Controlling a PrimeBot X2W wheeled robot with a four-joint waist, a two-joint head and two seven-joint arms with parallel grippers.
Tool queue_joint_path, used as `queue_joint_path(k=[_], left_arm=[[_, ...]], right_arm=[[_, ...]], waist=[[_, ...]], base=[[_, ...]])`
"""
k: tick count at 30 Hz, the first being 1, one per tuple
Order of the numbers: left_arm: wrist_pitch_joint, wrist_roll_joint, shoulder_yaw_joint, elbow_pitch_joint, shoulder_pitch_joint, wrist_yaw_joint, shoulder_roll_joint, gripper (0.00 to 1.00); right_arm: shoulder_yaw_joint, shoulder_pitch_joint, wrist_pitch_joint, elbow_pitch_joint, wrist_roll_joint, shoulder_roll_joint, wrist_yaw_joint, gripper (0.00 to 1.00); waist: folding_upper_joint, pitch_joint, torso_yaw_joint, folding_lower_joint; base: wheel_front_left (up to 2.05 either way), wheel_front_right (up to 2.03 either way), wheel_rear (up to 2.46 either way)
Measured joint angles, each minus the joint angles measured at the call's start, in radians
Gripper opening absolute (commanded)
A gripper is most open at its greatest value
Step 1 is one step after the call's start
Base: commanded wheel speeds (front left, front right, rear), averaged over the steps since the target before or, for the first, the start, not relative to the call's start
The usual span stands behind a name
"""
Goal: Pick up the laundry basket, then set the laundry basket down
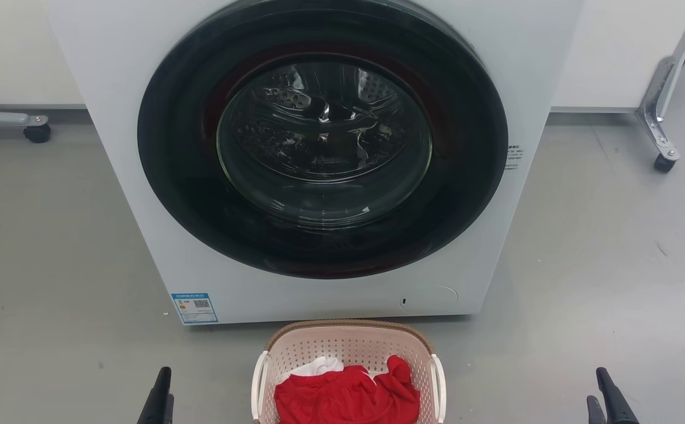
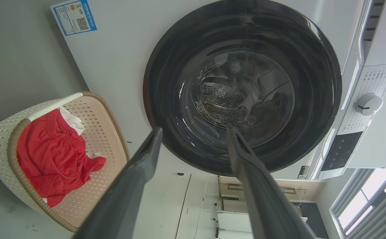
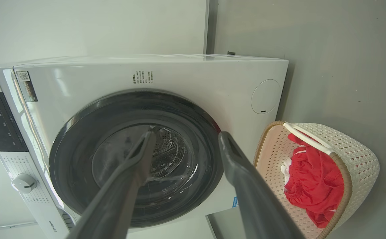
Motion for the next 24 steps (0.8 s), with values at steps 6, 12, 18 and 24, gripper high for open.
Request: queue_joint_path(k=[6, 12, 18, 24], left_arm=[[-0.021, 0.033, -0.019, -0.008, -0.001, 0.017, 0.0, 1.0], [-0.042, 0.105, -0.038, -0.021, -0.003, 0.041, 0.001, 1.0], [-0.061, 0.189, -0.065, -0.039, -0.005, 0.062, 0.001, 1.0], [-0.086, 0.304, -0.1, -0.047, -0.011, 0.079, 0.006, 1.0]], right_arm=[[0.021, -0.001, -0.02, -0.003, -0.056, -0.001, -0.022, 1.0], [0.06, -0.005, -0.04, -0.016, -0.162, -0.001, -0.051, 1.0], [0.104, -0.009, -0.062, -0.026, -0.271, -0.003, -0.065, 1.0], [0.151, -0.011, -0.085, -0.032, -0.375, -0.004, -0.081, 1.0]], waist=[[0.0, 0.0, 0.0, 0.0], [0.0, 0.0, 0.001, 0.0], [0.0, 0.002, 0.002, 0.0], [0.0, 0.005, 0.003, 0.0]], base=[[0.0, 0.0, 0.0], [0.0, 0.0, 0.0], [0.0, 0.0, 0.0], [0.0, 0.0, 0.0]])
